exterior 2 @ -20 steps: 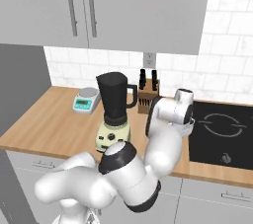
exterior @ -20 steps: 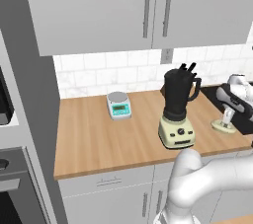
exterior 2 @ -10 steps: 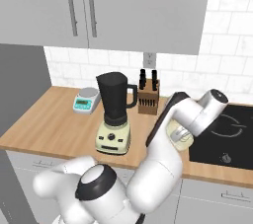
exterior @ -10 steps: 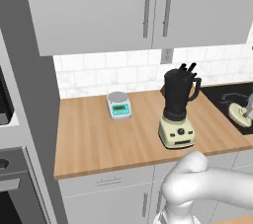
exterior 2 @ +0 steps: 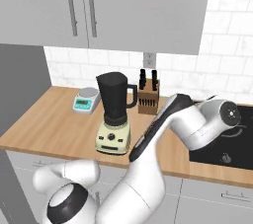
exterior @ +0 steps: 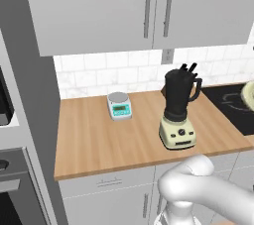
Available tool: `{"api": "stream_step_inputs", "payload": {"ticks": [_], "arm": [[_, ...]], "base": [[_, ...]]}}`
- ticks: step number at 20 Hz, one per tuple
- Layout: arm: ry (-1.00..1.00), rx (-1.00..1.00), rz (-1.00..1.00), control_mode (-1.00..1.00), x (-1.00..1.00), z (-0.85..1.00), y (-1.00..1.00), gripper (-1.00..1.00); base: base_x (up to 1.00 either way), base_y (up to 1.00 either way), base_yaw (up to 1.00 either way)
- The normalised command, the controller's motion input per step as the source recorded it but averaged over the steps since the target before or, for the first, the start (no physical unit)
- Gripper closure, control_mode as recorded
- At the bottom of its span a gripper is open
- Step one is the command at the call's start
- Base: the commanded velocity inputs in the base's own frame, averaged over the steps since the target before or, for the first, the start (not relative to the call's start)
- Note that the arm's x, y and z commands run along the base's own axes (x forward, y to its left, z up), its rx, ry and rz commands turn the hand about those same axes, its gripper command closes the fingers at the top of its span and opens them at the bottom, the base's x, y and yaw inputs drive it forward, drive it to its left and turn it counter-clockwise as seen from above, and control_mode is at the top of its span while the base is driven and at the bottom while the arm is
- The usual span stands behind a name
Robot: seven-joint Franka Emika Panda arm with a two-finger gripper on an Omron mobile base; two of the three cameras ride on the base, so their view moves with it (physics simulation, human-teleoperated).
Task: Close the lid blender by securely placing the lid on top.
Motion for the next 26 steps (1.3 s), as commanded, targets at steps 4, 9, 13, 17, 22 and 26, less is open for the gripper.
{"api": "stream_step_inputs", "payload": {"ticks": [4,9,13,17,22,26], "arm": [[-0.23,-0.02,-0.11,-1.0,0.1,1.0,0.75,1.0],[-0.01,-0.14,-0.07,-1.0,0.31,1.0,1.0,1.0],[0.03,-0.2,0.0,-1.0,0.3,1.0,1.0,1.0],[0.13,-0.18,0.01,-1.0,0.19,1.0,0.66,1.0],[0.25,-0.11,0.21,-1.0,0.14,0.4,0.06,1.0],[0.04,-0.1,0.05,-1.0,0.0,-0.02,0.12,1.0]], "base": [[0.0,0.0,0.0],[0.0,0.0,0.0],[0.0,0.0,0.0],[0.0,0.0,0.0],[0.0,0.0,0.0],[0.0,0.0,0.0]]}}
